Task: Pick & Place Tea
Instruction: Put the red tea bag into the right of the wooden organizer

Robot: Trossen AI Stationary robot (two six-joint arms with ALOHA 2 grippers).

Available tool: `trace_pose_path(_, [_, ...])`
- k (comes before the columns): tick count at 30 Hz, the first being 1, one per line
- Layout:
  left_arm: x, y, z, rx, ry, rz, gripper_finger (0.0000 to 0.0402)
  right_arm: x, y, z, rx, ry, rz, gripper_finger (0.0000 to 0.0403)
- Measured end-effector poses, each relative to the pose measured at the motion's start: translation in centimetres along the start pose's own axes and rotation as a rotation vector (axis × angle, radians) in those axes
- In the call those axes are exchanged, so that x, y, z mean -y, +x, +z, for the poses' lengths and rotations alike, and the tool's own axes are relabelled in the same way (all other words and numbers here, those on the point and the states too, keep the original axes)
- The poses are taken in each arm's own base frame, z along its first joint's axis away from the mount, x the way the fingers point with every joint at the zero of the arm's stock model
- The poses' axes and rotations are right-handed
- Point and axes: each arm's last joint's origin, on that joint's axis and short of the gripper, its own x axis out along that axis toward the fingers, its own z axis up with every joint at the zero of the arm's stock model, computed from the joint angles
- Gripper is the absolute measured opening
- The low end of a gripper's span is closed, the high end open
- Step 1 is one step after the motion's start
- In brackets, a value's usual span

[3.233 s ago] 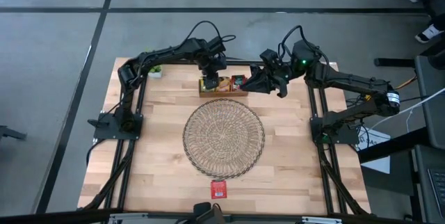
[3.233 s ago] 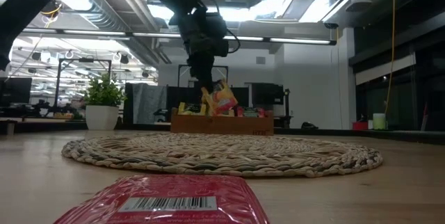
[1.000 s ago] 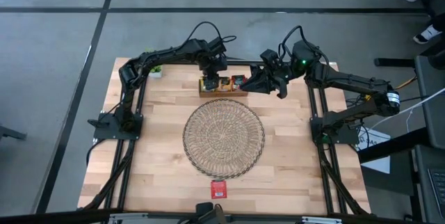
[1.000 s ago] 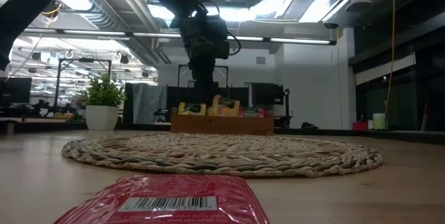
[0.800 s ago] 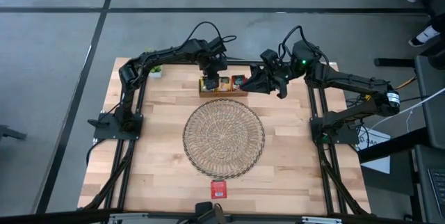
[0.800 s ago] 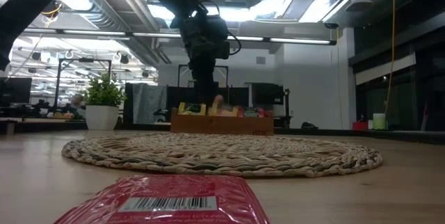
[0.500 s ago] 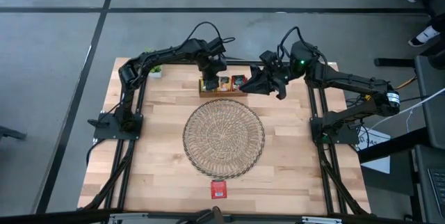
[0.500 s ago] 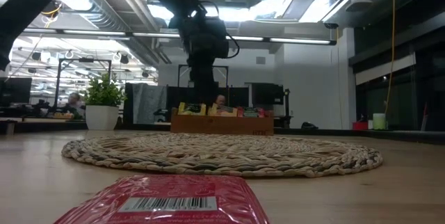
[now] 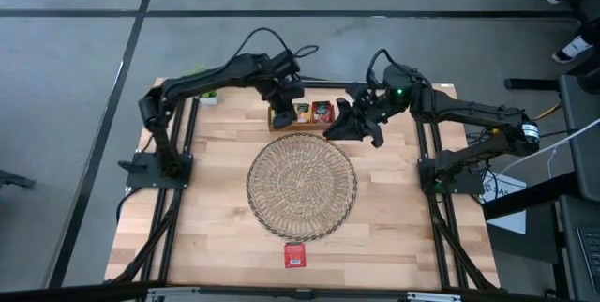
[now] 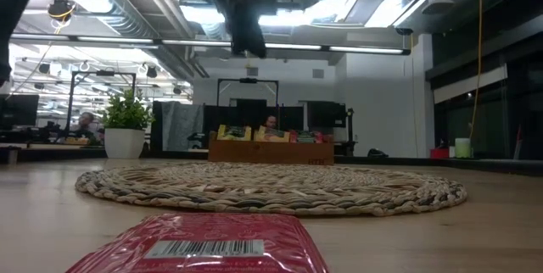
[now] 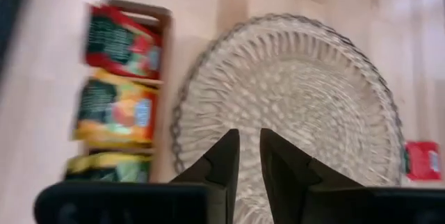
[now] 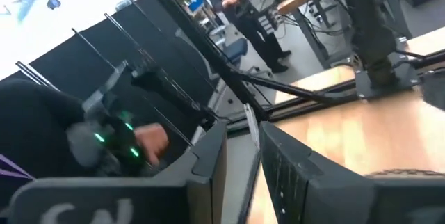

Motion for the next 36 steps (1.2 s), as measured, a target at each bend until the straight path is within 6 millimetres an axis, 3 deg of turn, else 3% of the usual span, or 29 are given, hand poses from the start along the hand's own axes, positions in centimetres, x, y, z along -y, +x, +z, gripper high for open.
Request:
trace_pose_path(6, [3.7,-3.4,-0.5,0.031,-0.036,0.116,0.0049,0.2,0.3,-1.4,-0.106,-0.013,-0.038,0.0088])
trace_pose_path(11, [7.9,-4.8,-1.3,0.093,-0.034,0.159,0.0049,0.0,0.7,-2.9,-0.216,-0.052,-0.045,0.0088])
trace_pose_path(23, [18.9,-3.0,-2.8,0.389,-0.129,0.129,0.0049,-1.7,1.8,-5.5,-0.382,-0.166,0.025,0.0088])
trace_pose_path(30, [24.4,-1.1,-5.8,0.339,-0.244,0.032,0.0049,-2.5,2.2,-6.4,-0.434,-0.191,0.056,0.0088])
trace_pose_path(36, [27.3,-0.3,-8.4,0.264,-0.194,-0.020,0.0049,-2.8,2.6,-6.7,-0.416,-0.179,-0.057,0.0088])
